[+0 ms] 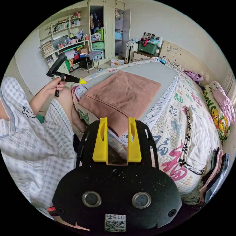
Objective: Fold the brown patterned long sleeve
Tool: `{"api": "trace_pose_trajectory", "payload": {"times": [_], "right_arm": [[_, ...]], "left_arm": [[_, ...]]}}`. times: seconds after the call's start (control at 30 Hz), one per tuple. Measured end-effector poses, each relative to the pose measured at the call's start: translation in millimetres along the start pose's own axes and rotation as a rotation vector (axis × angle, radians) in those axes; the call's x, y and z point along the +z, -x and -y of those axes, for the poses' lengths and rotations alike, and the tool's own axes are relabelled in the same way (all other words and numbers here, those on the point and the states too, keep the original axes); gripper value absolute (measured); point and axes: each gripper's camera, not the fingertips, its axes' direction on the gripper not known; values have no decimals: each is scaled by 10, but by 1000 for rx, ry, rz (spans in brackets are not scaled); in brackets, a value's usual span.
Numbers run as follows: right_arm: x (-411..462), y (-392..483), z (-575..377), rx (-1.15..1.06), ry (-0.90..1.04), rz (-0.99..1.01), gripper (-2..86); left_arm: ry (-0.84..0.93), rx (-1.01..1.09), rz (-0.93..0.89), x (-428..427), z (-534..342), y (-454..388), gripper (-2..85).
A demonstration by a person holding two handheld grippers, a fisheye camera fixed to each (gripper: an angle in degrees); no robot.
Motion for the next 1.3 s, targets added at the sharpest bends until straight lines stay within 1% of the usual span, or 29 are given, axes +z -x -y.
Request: {"api": "trace_pose_trajectory", "payload": {"times": [0.03, 0.13, 0.23, 0.3, 0.4, 0.6, 0.67, 0.7, 0.8, 0.83, 0.87, 0.97, 1.0, 1.07, 1.17, 1.2, 1.3], "right_arm": [[152, 60, 42, -32, 60, -21, 131], [486, 165, 186, -61, 138, -127, 131], [602, 181, 389, -56, 148, -199, 71], [571, 160, 505, -49, 161, -199, 38], [409, 42, 662, -13, 150, -164, 13], [417, 9, 1190, -58, 247, -219, 5], [284, -121, 1399, -13, 260, -174, 11], [155, -244, 1537, 27, 267, -120, 17], [-247, -643, 1829, 130, 272, 97, 50], [-451, -864, 1929, 187, 254, 203, 59], [-696, -1108, 2022, 243, 194, 295, 65], [-1159, -1738, 2335, 364, 59, 454, 93], [-1223, -1847, 2422, 377, 33, 468, 102], [-1371, -2133, 2738, 424, -19, 498, 109], [-1735, -2591, 3283, 487, -180, 650, 92], [-1792, -2644, 3368, 491, -193, 650, 93], [-1947, -2904, 3876, 518, -162, 520, 104]], "left_arm": [[9, -23, -4, 24, -70, 8, 109], [56, -103, -47, 213, -295, 72, 112], [62, -120, -98, 370, -319, 92, 95], [60, -110, -125, 420, -281, 75, 54], [48, -98, -113, 351, -282, 75, 26], [68, -112, -76, 406, -294, 181, 14], [76, -109, -77, 409, -283, 189, 16], [89, -114, -90, 400, -271, 205, 19], [95, -95, -108, 241, -222, 212, 33], [81, -88, -109, 177, -203, 218, 37], [34, -71, -113, 24, -144, 247, 46], [-99, -23, -101, -318, 179, 387, 66], [-139, -3, -61, -372, 370, 451, 77], [-157, 2, -33, -325, 704, 585, 101], [-143, -6, -99, -78, 1255, 828, 131], [-141, -7, -98, 21, 1438, 895, 134], [-102, -4, -125, 281, 1861, 1021, 153]]}}
